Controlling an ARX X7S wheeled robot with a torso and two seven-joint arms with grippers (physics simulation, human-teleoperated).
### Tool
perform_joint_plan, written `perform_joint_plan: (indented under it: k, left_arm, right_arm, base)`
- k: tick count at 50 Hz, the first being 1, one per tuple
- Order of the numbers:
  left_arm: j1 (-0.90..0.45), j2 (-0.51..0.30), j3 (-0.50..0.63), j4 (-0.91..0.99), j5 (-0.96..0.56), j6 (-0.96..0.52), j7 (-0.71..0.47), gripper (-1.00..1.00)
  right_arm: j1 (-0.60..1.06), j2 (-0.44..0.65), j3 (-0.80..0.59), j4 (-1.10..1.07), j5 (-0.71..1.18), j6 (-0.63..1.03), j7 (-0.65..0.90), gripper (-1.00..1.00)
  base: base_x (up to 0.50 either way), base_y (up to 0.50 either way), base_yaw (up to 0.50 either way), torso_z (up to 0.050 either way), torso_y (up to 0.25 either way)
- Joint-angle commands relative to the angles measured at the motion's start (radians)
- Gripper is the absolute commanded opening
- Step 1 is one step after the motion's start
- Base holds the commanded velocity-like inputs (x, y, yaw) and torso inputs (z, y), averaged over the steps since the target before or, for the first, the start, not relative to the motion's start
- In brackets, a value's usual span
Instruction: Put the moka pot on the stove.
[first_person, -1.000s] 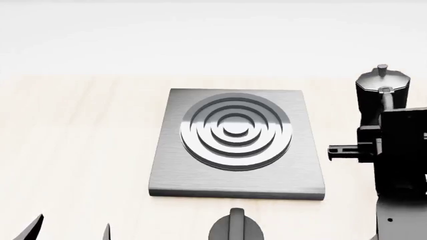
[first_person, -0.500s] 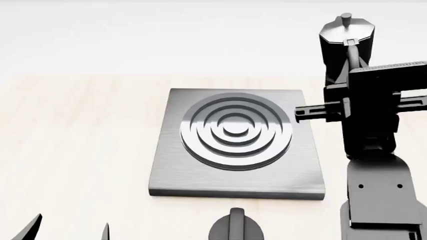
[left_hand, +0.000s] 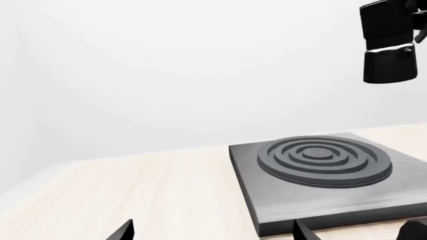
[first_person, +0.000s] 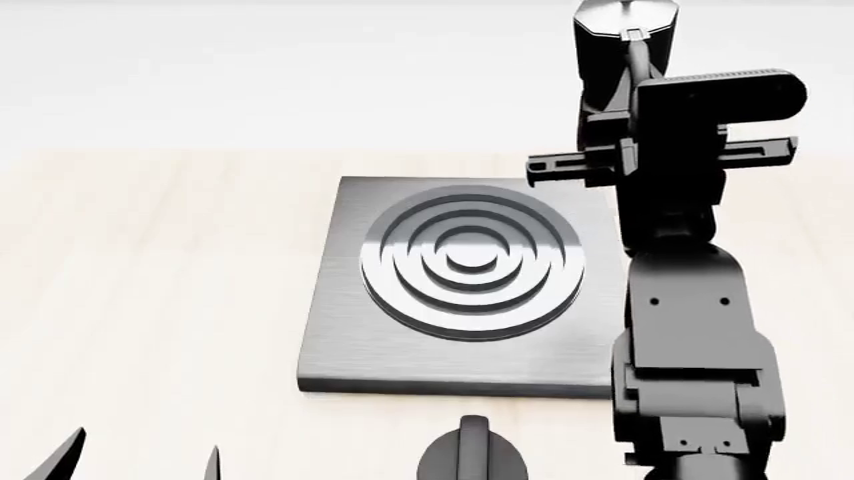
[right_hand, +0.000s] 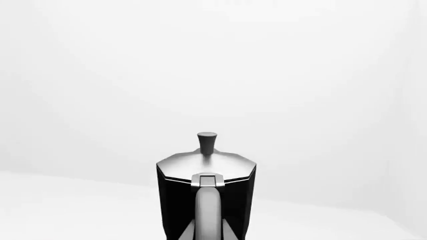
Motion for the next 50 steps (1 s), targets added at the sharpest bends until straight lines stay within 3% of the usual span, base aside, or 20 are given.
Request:
perform_joint_plan:
  k: [1, 42, 50]
  left_arm:
    - [-0.003, 0.003, -0.008, -0.014, -0.015, 0.010, 0.006, 1.00]
    - [-0.010, -0.009, 0.004, -0.018, -0.024, 0.017, -0.011, 1.00]
    - [-0.009, -0.013, 0.005, -0.016, -0.026, 0.015, -0.016, 1.00]
  right_arm:
    - [0.081, -0.063, 0.007, 0.126, -0.016, -0.080, -0.014, -1.00]
    - [0.062, -0.138, 0.065, 0.126, -0.028, -0.019, -0.054, -1.00]
    - [0.054, -0.148, 0.022, 0.126, 0.018, -0.012, -0.060, -1.00]
  base:
    - [0.00, 0.00, 0.00, 0.000, 0.010]
    - [0.00, 0.00, 0.00, 0.000, 0.001]
    - [0.00, 0.00, 0.00, 0.002, 0.001]
